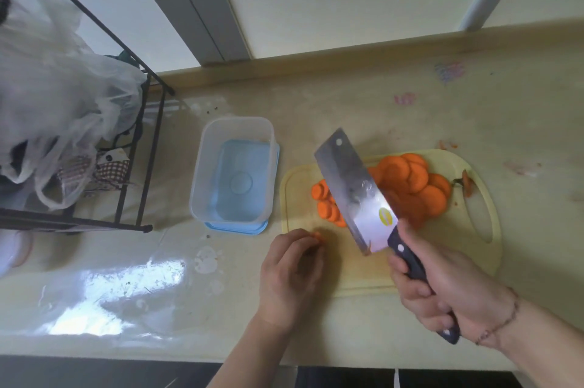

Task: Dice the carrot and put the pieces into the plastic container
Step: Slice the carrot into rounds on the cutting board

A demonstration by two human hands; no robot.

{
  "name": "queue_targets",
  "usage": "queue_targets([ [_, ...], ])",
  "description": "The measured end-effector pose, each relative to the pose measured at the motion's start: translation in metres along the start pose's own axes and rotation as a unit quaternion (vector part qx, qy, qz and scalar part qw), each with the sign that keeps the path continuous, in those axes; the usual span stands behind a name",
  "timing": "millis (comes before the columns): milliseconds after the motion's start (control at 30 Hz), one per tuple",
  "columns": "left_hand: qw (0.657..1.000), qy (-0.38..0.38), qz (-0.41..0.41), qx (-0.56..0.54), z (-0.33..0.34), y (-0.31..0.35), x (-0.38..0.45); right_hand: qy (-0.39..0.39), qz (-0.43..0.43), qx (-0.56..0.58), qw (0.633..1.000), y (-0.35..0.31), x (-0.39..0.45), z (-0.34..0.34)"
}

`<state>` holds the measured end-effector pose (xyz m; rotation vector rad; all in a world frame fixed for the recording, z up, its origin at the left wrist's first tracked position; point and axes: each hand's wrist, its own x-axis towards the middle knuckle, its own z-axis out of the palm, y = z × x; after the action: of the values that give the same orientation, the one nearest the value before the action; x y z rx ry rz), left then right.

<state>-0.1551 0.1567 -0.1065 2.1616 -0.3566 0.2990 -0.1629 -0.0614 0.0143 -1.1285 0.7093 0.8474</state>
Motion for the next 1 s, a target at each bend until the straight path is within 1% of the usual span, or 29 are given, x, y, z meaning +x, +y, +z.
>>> queue_targets([
  [67,1.000,0.009,0.000,0.014,0.005,0.001,0.001,0.017,-0.025,-0.096,0.995,0.009,-0.007,0.007],
  [133,1.000,0.020,0.010,0.017,0.008,0.000,-0.001,0.033,-0.068,-0.184,0.980,0.022,-0.012,0.012],
  [167,1.000,0.021,0.012,0.013,0.007,0.000,-0.002,0.041,-0.096,-0.235,0.966,0.028,-0.013,0.013],
  [233,1.000,0.013,0.010,0.004,0.006,0.000,-0.003,0.056,-0.151,-0.342,0.926,0.039,-0.011,0.012],
  [267,1.000,0.008,0.008,0.002,0.005,0.001,-0.003,0.065,-0.164,-0.373,0.911,0.044,-0.010,0.011],
  [367,1.000,0.006,0.005,0.003,0.004,0.003,-0.003,0.088,-0.160,-0.389,0.903,0.051,-0.009,0.009],
  [533,1.000,0.007,-0.004,-0.003,0.003,0.002,-0.005,0.131,-0.174,-0.445,0.869,0.059,-0.008,0.002],
  [667,1.000,0.009,-0.001,-0.009,0.003,0.004,-0.005,0.132,-0.190,-0.481,0.845,0.060,-0.004,0.004],
  [833,1.000,0.018,0.000,0.013,0.003,0.004,-0.002,0.134,-0.228,-0.460,0.848,0.054,0.010,0.018],
  [900,1.000,0.014,0.001,0.019,0.003,0.003,-0.003,0.139,-0.223,-0.455,0.851,0.061,0.007,0.014],
  [1000,1.000,0.011,0.009,0.024,0.003,0.004,-0.003,0.141,-0.190,-0.457,0.857,0.069,-0.001,0.003],
])
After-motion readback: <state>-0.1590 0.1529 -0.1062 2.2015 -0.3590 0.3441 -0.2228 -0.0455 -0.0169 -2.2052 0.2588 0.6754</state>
